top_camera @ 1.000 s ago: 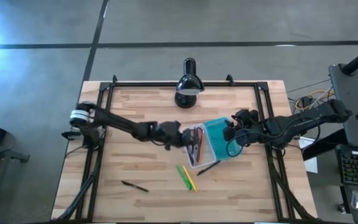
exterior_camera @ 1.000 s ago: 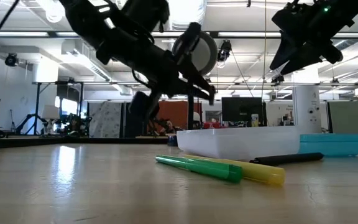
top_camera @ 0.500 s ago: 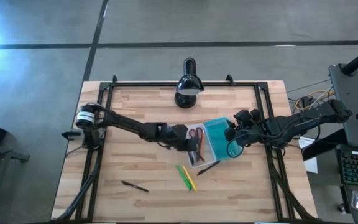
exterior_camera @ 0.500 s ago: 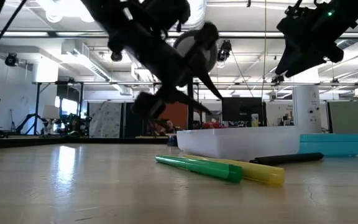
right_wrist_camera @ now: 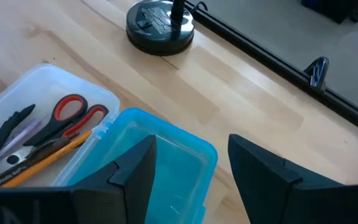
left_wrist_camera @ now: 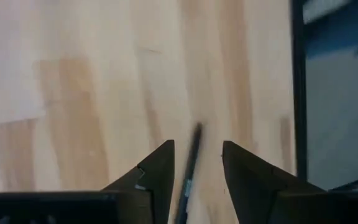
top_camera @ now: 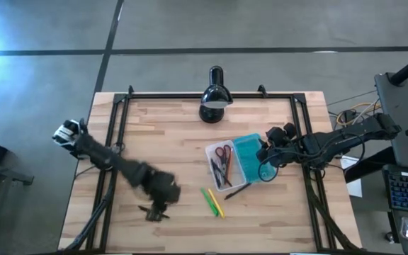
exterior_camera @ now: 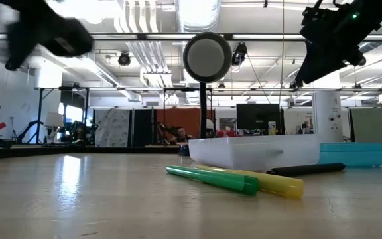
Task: Pick & place school supplies into a supply box
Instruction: Put the black pen into the supply box
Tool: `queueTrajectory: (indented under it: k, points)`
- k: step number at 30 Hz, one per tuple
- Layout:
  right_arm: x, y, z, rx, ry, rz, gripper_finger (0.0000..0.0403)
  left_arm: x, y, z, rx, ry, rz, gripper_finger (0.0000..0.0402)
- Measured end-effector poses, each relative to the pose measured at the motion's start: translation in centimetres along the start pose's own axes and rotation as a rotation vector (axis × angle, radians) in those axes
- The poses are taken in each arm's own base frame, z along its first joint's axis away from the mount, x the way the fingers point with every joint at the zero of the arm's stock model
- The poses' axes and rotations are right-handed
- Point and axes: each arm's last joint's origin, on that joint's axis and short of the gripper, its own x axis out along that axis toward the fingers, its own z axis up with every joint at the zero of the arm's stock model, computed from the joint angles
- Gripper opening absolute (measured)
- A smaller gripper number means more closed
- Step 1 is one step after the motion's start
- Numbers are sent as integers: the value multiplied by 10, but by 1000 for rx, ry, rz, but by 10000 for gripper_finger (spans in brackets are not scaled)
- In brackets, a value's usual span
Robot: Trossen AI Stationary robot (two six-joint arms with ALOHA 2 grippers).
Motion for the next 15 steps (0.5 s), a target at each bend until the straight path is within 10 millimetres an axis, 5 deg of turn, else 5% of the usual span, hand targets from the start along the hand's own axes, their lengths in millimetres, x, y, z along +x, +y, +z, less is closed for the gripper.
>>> queueTrajectory:
  k: [5,15]
  points:
    - [1,0,-1,-8,1,-3,192,24,-33,-23,88,12,222,120]
    - [2,-1,-3,-2,6,-6,192,66,-40,-36,14,144,292,120]
